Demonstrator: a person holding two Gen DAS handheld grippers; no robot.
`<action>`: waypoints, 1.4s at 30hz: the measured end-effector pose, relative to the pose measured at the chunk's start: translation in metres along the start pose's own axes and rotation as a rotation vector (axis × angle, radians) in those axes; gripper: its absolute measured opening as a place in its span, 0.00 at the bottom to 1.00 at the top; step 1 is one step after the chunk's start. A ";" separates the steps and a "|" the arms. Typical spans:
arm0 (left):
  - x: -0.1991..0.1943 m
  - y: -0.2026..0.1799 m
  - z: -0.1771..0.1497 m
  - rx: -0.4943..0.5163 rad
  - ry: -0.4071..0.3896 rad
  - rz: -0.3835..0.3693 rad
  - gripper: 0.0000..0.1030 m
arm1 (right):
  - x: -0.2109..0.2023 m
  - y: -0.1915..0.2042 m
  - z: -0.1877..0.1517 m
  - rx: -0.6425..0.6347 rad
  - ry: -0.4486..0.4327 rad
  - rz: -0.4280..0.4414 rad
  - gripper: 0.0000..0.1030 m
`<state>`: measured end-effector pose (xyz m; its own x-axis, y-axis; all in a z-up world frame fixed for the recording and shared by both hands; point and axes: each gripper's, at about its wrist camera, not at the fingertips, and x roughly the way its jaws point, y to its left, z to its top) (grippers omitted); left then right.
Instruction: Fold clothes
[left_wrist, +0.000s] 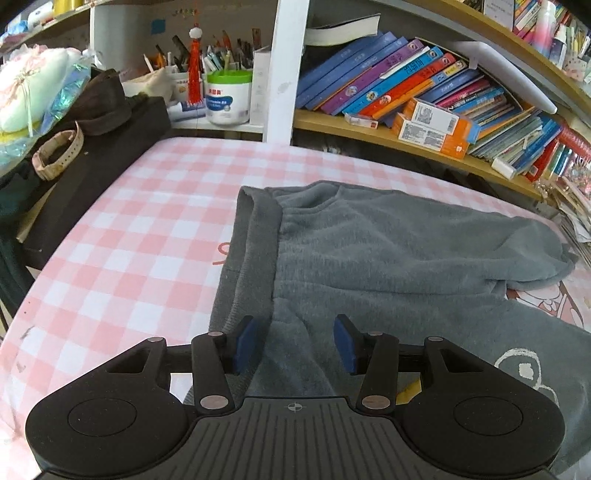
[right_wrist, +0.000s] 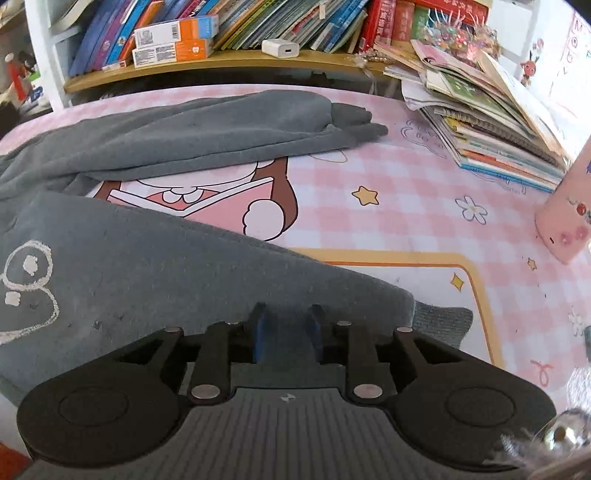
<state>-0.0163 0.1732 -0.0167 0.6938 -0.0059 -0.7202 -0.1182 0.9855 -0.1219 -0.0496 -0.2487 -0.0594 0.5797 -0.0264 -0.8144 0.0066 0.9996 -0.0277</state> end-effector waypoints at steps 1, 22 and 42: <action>-0.001 -0.001 0.000 0.001 -0.005 -0.001 0.50 | 0.000 0.000 0.000 0.003 0.000 0.001 0.23; -0.009 0.018 -0.009 0.002 -0.002 -0.007 0.62 | -0.021 0.053 -0.010 -0.040 -0.023 0.018 0.31; 0.014 0.052 -0.007 0.014 0.101 -0.104 0.24 | -0.018 0.092 -0.019 -0.014 0.042 -0.026 0.34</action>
<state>-0.0178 0.2229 -0.0380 0.6265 -0.1247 -0.7694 -0.0385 0.9810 -0.1903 -0.0743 -0.1569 -0.0583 0.5445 -0.0534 -0.8370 0.0095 0.9983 -0.0576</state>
